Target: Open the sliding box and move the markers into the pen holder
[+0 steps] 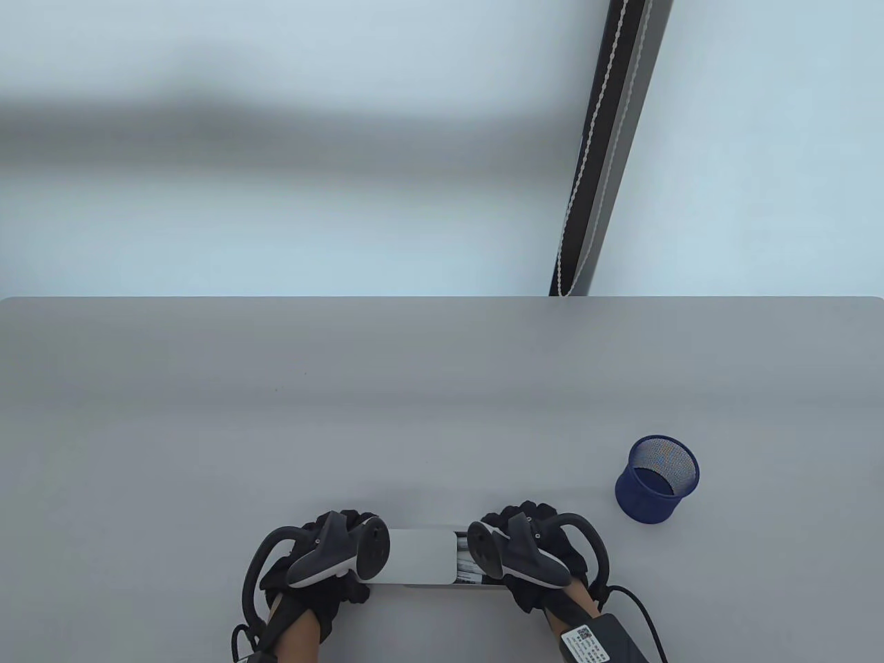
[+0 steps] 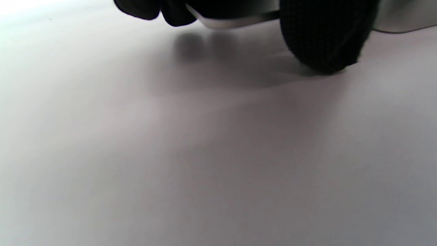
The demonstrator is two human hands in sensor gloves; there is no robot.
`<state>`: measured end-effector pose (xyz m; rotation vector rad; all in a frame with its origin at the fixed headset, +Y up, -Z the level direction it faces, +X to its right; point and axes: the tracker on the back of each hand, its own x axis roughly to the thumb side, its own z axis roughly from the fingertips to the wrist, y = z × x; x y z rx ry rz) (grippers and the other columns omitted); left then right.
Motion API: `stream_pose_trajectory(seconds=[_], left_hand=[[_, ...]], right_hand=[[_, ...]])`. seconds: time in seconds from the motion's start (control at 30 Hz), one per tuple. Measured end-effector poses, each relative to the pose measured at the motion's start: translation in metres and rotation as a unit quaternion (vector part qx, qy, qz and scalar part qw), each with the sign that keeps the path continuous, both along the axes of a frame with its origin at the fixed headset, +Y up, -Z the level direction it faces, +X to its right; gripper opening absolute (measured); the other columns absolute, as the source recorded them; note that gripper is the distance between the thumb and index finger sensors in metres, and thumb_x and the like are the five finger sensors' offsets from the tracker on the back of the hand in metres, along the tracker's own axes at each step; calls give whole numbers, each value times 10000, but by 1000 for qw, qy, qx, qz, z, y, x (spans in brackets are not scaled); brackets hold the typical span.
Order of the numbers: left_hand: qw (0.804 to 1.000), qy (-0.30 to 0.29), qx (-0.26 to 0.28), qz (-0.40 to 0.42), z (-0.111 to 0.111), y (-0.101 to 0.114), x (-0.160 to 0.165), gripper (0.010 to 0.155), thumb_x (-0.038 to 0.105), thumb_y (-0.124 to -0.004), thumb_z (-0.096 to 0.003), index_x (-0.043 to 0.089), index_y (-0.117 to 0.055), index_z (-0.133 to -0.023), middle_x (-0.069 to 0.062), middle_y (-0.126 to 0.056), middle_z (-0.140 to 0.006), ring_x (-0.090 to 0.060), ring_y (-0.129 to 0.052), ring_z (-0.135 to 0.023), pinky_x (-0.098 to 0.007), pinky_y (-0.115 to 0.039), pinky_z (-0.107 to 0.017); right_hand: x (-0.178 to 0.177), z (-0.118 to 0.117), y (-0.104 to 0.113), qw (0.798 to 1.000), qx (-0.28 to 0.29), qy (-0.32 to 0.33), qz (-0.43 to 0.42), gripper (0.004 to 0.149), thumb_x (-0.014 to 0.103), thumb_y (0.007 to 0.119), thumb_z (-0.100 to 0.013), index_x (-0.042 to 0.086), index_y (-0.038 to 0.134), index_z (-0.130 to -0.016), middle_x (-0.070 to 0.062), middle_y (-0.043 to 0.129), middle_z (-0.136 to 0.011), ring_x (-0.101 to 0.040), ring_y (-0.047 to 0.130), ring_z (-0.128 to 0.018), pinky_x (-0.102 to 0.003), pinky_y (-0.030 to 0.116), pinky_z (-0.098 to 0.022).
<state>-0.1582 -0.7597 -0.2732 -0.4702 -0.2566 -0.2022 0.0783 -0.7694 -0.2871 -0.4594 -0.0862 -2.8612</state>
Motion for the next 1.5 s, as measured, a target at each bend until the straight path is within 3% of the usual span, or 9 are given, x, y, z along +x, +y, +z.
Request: stream_pose_trajectory(seconds=[0.63, 1.5], left_hand=[[1000, -1, 2, -1, 0, 0, -1, 795, 635, -695, -403, 386, -305, -1049, 86, -418, -1170, -202, -562, -1116, -397, -601, -840], [1000, -5, 1, -4, 1, 0, 0, 798, 634, -700, -404, 379, -308, -1051, 76, -424, -1170, -208, -568, -1111, -389, -600, -840]], right_hand=[[10, 8, 9, 998, 28, 25, -57, 497, 283, 905, -287, 386, 764, -753, 75, 883, -779, -127, 975, -638, -360, 841, -540], [46, 2, 14, 981, -2, -39, -189, 419, 286, 854, -378, 366, 805, -786, 57, 918, -781, -130, 1014, -631, -349, 889, -510]])
